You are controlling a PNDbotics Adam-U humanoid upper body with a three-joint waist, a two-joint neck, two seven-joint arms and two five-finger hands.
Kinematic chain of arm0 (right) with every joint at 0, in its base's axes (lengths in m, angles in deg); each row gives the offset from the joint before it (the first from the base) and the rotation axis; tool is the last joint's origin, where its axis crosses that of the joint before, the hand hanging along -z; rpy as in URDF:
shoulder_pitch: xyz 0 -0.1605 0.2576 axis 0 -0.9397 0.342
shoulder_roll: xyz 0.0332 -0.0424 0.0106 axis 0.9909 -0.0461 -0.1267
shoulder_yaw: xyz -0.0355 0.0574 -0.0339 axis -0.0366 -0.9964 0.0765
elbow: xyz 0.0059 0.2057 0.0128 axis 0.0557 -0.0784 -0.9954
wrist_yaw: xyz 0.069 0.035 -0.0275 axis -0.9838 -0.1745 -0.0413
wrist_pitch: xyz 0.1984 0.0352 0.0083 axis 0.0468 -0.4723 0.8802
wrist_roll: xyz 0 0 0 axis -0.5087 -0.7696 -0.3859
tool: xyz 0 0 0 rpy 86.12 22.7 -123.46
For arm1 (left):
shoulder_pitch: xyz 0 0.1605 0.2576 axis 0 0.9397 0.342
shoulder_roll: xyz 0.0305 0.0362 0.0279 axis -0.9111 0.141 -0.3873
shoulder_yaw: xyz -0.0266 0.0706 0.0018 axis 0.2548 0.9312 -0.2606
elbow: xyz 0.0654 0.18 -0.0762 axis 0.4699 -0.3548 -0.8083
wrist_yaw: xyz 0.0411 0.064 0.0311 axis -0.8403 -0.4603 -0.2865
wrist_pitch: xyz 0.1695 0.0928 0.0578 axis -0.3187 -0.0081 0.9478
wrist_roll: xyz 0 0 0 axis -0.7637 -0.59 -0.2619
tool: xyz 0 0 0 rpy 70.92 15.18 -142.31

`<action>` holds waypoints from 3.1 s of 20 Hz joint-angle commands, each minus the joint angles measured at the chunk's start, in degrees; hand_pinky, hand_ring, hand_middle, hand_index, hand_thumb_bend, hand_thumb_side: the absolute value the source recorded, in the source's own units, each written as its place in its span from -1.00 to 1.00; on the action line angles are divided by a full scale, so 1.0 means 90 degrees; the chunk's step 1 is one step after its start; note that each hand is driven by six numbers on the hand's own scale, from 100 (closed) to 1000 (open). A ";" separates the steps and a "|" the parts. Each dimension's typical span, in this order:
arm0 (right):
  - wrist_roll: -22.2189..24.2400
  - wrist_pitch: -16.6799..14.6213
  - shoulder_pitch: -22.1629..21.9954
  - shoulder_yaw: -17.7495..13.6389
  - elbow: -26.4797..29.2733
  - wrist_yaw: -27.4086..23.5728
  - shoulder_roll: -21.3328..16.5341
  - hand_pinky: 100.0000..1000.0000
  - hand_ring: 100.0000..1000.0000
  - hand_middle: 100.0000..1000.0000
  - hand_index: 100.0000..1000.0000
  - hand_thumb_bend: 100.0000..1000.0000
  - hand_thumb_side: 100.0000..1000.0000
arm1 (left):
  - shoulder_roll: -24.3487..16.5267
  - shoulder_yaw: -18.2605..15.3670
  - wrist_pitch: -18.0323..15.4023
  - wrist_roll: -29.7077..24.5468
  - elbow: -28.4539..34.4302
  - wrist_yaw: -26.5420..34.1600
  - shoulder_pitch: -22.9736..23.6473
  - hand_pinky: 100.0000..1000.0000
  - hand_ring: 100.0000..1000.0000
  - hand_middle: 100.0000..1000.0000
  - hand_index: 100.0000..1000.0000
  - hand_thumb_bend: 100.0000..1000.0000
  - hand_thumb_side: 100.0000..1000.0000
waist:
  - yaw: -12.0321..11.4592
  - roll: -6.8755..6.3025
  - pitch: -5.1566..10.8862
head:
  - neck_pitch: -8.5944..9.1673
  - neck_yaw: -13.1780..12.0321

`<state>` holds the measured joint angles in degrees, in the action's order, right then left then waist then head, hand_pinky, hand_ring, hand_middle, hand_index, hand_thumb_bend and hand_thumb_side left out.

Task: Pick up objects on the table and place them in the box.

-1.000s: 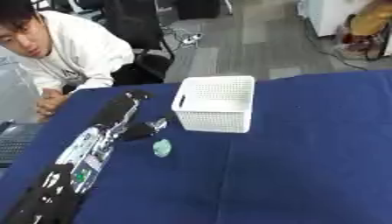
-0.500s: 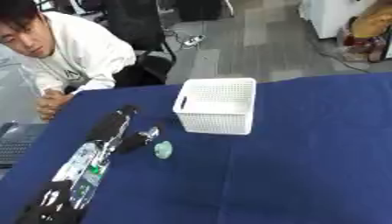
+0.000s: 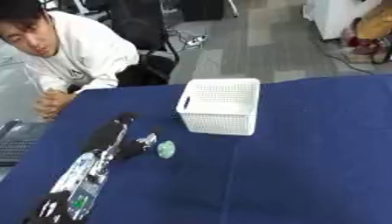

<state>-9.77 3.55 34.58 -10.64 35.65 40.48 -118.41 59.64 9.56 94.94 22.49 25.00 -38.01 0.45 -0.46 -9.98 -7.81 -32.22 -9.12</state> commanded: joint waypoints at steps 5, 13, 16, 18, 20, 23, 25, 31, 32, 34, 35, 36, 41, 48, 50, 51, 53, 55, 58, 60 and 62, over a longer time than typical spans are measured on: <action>-0.0017 0.0003 0.0049 -0.0049 0.0097 0.0025 -0.0083 -1.00 -0.63 -0.53 0.06 -1.00 1.00 | 0.0112 0.0065 -0.0121 0.0164 0.0258 0.0242 0.0095 0.14 0.53 0.92 0.99 0.28 1.00 | -0.0011 0.0067 0.0094 | 0.0086 -0.0050; -0.0019 -0.0005 0.0063 -0.0047 0.0097 0.0021 -0.0077 -1.00 -0.63 -0.53 0.06 -1.00 1.00 | 0.0305 0.0189 -0.0269 0.0462 0.0298 0.0537 0.0244 0.19 0.55 0.93 1.00 0.22 1.00 | 0.0000 0.0072 0.0078 | 0.0097 -0.0049; -0.0017 -0.0006 0.0068 -0.0044 0.0097 0.0022 -0.0077 -1.00 -0.63 -0.53 0.06 -1.00 1.00 | 0.0329 0.0232 -0.0310 0.0479 0.0246 0.0551 0.0258 0.20 0.56 0.93 1.00 0.22 1.00 | 0.0004 0.0071 0.0072 | 0.0101 -0.0059; -0.0017 -0.0005 0.0071 -0.0042 0.0097 0.0023 -0.0076 -1.00 -0.63 -0.53 0.06 -1.00 1.00 | 0.0338 0.0249 -0.0329 0.0470 0.0203 0.0548 0.0265 0.21 0.56 0.93 1.00 0.22 1.00 | 0.0007 0.0071 0.0068 | 0.0103 -0.0062; -0.0016 -0.0006 0.0075 -0.0041 0.0097 0.0023 -0.0074 -1.00 -0.63 -0.53 0.06 -1.00 1.00 | 0.0341 0.0257 -0.0341 0.0457 0.0158 0.0529 0.0265 0.20 0.56 0.93 1.00 0.22 1.00 | 0.0010 0.0070 0.0066 | 0.0105 -0.0065; -0.0014 -0.0005 0.0078 -0.0040 0.0097 0.0023 -0.0071 -1.00 -0.63 -0.53 0.06 -1.00 1.00 | 0.0340 0.0259 -0.0348 0.0438 0.0088 0.0474 0.0257 0.21 0.56 0.93 1.00 0.21 1.00 | 0.0014 0.0068 0.0065 | 0.0110 -0.0067; -0.0013 -0.0005 0.0081 -0.0039 0.0097 0.0023 -0.0070 -1.00 -0.63 -0.53 0.06 -1.00 1.00 | 0.0346 0.0256 -0.0350 0.0430 0.0044 0.0437 0.0248 0.22 0.56 0.93 1.00 0.20 1.00 | 0.0015 0.0067 0.0062 | 0.0111 -0.0066; -0.0013 -0.0009 0.0092 -0.0040 0.0097 0.0023 -0.0060 -1.00 -0.63 -0.53 0.06 -1.00 1.00 | 0.0390 0.0243 -0.0363 0.0494 -0.0190 0.0338 0.0227 0.25 0.58 0.94 1.00 0.18 1.00 | 0.0023 0.0072 0.0050 | 0.0112 -0.0074; -0.0013 -0.0009 0.0094 -0.0040 0.0097 0.0023 -0.0058 -1.00 -0.63 -0.53 0.06 -1.00 1.00 | 0.0395 0.0242 -0.0372 0.0520 -0.0233 0.0333 0.0224 0.26 0.58 0.94 1.00 0.18 1.00 | 0.0024 0.0072 0.0049 | 0.0113 -0.0076; -0.0013 -0.0008 0.0097 -0.0040 0.0097 0.0024 -0.0056 -1.00 -0.63 -0.53 0.06 -1.00 1.00 | 0.0404 0.0239 -0.0389 0.0574 -0.0321 0.0322 0.0216 0.26 0.58 0.93 1.00 0.18 1.00 | 0.0027 0.0073 0.0048 | 0.0113 -0.0079; -0.0013 -0.0009 0.0099 -0.0040 0.0097 0.0023 -0.0055 -1.00 -0.63 -0.53 0.06 -1.00 1.00 | 0.0410 0.0237 -0.0397 0.0599 -0.0360 0.0317 0.0211 0.26 0.58 0.94 1.00 0.18 1.00 | 0.0029 0.0074 0.0048 | 0.0112 -0.0078; -0.0014 -0.0010 0.0101 -0.0041 0.0097 0.0023 -0.0054 -1.00 -0.63 -0.53 0.06 -1.00 1.00 | 0.0415 0.0236 -0.0405 0.0619 -0.0395 0.0314 0.0206 0.26 0.58 0.93 1.00 0.17 1.00 | 0.0030 0.0075 0.0048 | 0.0111 -0.0078; -0.0016 -0.0011 0.0106 -0.0044 0.0097 0.0022 -0.0048 -1.00 -0.63 -0.53 0.06 -1.00 1.00 | 0.0461 0.0230 -0.0437 0.0710 -0.0556 0.0289 0.0167 0.24 0.57 0.93 1.00 0.15 1.00 | 0.0034 0.0081 0.0046 | 0.0115 -0.0077; -0.0019 -0.0013 0.0108 -0.0046 0.0097 0.0021 -0.0044 -1.00 -0.63 -0.53 0.06 -1.00 1.00 | 0.0537 0.0180 -0.0419 0.0802 -0.0695 0.0262 0.0117 0.20 0.54 0.93 1.00 0.11 1.00 | 0.0033 0.0090 0.0039 | 0.0113 -0.0076; -0.0018 -0.0012 0.0106 -0.0047 0.0097 0.0023 -0.0042 -1.00 -0.63 -0.53 0.06 -1.00 1.00 | 0.0571 0.0159 -0.0394 0.0827 -0.0720 0.0263 0.0095 0.19 0.54 0.93 1.00 0.08 1.00 | 0.0031 0.0094 0.0037 | 0.0108 -0.0081; -0.0019 -0.0012 0.0106 -0.0048 0.0097 0.0023 -0.0039 -1.00 -0.63 -0.53 0.06 -1.00 1.00 | 0.0586 0.0145 -0.0376 0.0842 -0.0738 0.0266 0.0078 0.19 0.54 0.93 1.00 0.05 1.00 | 0.0032 0.0098 0.0036 | 0.0108 -0.0090; -0.0021 -0.0012 0.0107 -0.0050 0.0097 0.0023 -0.0036 -1.00 -0.63 -0.53 0.06 -1.00 1.00 | 0.0602 0.0127 -0.0348 0.0871 -0.0772 0.0260 0.0054 0.19 0.54 0.92 0.99 0.04 1.00 | 0.0033 0.0101 0.0034 | 0.0110 -0.0100; -0.0021 -0.0011 0.0106 -0.0050 0.0097 0.0025 -0.0036 -1.00 -0.63 -0.53 0.06 -1.00 1.00 | 0.0608 0.0114 -0.0331 0.0889 -0.0805 0.0235 0.0031 0.18 0.53 0.92 0.99 0.05 1.00 | 0.0032 0.0103 0.0031 | 0.0110 -0.0100; -0.0024 -0.0013 0.0108 -0.0051 0.0097 0.0026 -0.0032 -1.00 -0.63 -0.53 0.06 -1.00 1.00 | 0.0614 0.0088 -0.0317 0.0895 -0.0876 0.0183 -0.0015 0.15 0.51 0.92 0.99 0.06 1.00 | 0.0032 0.0106 0.0031 | 0.0107 -0.0103; -0.0026 -0.0014 0.0110 -0.0052 0.0097 0.0027 -0.0031 -1.00 -0.63 -0.53 0.06 -1.00 1.00 | 0.0620 0.0072 -0.0313 0.0902 -0.0918 0.0157 -0.0042 0.13 0.50 0.92 0.99 0.03 1.00 | 0.0034 0.0107 0.0030 | 0.0111 -0.0101; -0.0026 -0.0013 0.0110 -0.0052 0.0097 0.0028 -0.0029 -1.00 -0.63 -0.53 0.06 -1.00 1.00 | 0.0629 0.0054 -0.0309 0.0911 -0.0951 0.0137 -0.0060 0.12 0.50 0.92 0.99 0.03 1.00 | 0.0033 0.0108 0.0029 | 0.0110 -0.0098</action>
<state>-9.80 3.51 34.67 -10.64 35.65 40.48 -118.36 65.71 10.69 92.00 30.39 16.00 -36.43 0.82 -0.11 -9.59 -8.09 -32.14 -9.61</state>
